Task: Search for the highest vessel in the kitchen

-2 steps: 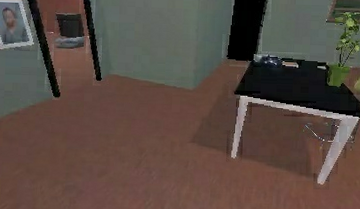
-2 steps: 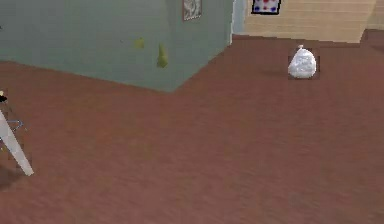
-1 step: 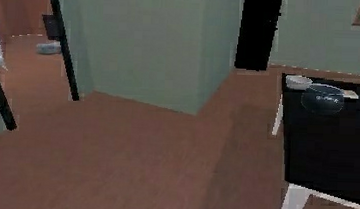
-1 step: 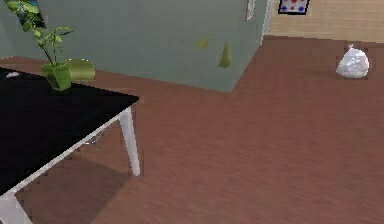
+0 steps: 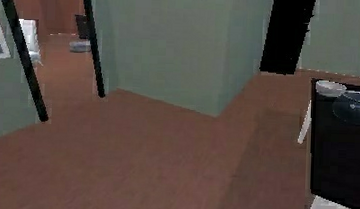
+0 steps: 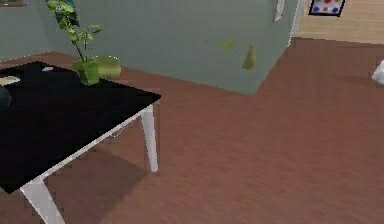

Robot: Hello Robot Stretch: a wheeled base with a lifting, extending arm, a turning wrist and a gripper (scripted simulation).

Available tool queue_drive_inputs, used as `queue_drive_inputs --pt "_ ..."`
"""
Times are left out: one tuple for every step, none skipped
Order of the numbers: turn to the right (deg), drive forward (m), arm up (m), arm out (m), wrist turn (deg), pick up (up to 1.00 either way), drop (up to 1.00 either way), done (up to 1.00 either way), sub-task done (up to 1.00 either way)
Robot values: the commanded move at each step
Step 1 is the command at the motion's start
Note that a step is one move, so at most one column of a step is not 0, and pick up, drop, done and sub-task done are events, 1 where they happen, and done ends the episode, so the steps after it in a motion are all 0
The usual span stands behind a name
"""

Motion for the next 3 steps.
queue_drive_inputs --pt "0.0 0.75 0.0 0.0 0.0 0.0 0.0 0.0 0.0" --pt "24.0 0.0 0.0 0.0 0.0 0.0 0.0 0.0 0.0" --pt "0.0 0.2 0.0 0.0 0.0 0.0 0.0 0.0 0.0"
